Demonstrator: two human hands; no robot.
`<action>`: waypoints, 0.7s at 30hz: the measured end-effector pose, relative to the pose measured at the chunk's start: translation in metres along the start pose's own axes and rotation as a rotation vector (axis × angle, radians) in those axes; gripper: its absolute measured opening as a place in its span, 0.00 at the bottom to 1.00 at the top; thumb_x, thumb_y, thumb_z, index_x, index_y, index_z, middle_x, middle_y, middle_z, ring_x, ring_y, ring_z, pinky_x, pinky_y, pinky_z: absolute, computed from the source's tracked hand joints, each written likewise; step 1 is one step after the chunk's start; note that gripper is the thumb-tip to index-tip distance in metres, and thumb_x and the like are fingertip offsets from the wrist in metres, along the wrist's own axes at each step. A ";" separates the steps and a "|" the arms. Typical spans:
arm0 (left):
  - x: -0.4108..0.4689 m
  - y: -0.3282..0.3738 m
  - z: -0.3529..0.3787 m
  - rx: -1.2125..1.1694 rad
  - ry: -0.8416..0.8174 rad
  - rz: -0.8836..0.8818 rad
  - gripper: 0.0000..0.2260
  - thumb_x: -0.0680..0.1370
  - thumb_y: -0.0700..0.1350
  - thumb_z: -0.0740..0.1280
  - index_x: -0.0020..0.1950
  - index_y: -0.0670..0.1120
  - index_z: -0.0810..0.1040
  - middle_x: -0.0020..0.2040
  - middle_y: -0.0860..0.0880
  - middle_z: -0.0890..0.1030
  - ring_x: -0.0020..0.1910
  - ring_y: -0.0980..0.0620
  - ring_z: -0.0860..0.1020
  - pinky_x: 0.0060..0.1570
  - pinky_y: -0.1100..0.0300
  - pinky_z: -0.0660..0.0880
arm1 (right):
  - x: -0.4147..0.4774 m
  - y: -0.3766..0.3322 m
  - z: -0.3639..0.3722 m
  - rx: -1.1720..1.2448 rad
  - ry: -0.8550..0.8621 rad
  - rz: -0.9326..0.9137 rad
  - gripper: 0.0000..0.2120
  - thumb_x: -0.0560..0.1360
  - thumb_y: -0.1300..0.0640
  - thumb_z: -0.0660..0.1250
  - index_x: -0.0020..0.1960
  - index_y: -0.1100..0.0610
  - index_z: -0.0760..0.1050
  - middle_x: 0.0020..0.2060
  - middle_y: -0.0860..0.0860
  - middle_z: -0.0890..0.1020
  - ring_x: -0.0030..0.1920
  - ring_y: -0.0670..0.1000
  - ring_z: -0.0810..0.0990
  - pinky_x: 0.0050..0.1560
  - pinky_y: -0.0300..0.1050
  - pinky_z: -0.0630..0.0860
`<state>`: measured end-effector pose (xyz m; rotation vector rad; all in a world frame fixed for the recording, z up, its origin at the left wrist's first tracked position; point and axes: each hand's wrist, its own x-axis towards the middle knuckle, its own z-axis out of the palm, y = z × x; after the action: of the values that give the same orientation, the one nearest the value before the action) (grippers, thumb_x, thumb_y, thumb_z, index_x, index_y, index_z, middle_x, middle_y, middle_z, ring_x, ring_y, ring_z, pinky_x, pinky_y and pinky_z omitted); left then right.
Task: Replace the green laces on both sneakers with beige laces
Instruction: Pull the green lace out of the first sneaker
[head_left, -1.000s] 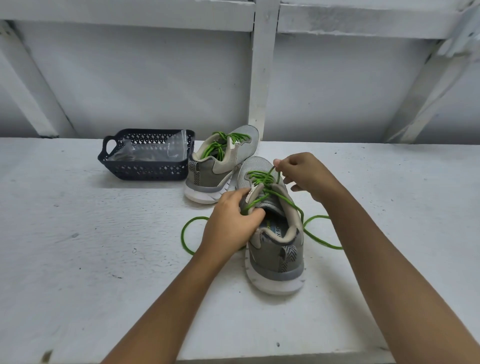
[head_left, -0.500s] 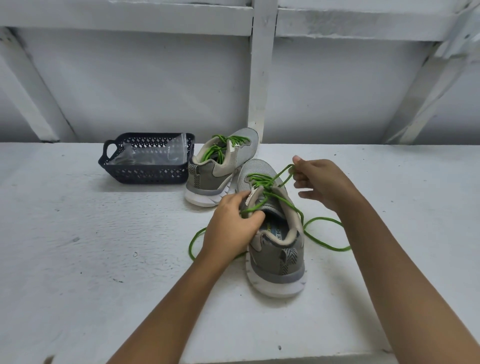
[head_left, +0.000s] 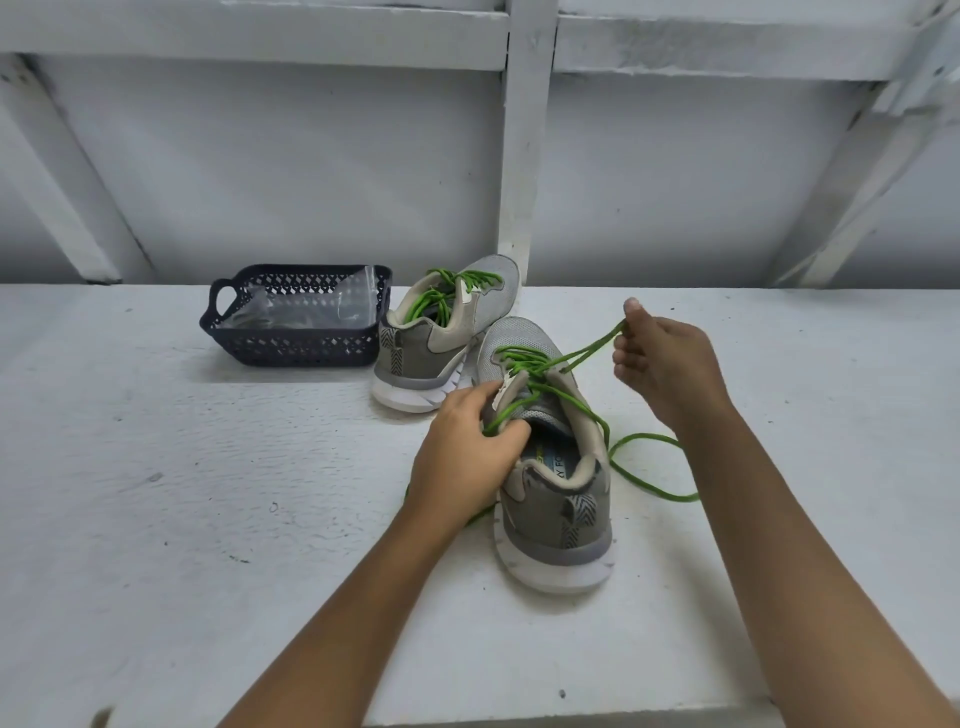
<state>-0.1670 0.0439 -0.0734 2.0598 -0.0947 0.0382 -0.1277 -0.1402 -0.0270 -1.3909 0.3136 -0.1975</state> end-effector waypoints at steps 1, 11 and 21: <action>0.000 -0.001 0.000 0.001 0.002 0.000 0.24 0.65 0.54 0.60 0.60 0.54 0.76 0.54 0.54 0.74 0.54 0.55 0.74 0.56 0.53 0.73 | -0.001 0.003 0.001 -0.032 -0.029 0.029 0.16 0.77 0.48 0.65 0.40 0.60 0.75 0.29 0.52 0.74 0.29 0.47 0.72 0.31 0.38 0.73; 0.001 -0.002 0.000 0.000 0.007 -0.011 0.26 0.65 0.54 0.60 0.62 0.53 0.76 0.56 0.54 0.75 0.56 0.55 0.74 0.57 0.53 0.72 | -0.006 0.007 0.000 -0.009 -0.023 0.048 0.12 0.82 0.56 0.57 0.42 0.59 0.70 0.28 0.53 0.79 0.27 0.47 0.77 0.30 0.39 0.78; 0.003 -0.003 0.001 -0.013 0.012 -0.007 0.26 0.65 0.54 0.60 0.62 0.53 0.76 0.53 0.54 0.75 0.54 0.54 0.75 0.57 0.52 0.73 | -0.016 0.025 0.013 -0.460 -0.221 -0.091 0.12 0.77 0.57 0.66 0.46 0.67 0.79 0.37 0.59 0.77 0.36 0.52 0.74 0.34 0.39 0.71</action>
<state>-0.1642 0.0445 -0.0767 2.0470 -0.0804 0.0450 -0.1396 -0.1190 -0.0484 -1.8661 0.1127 -0.0442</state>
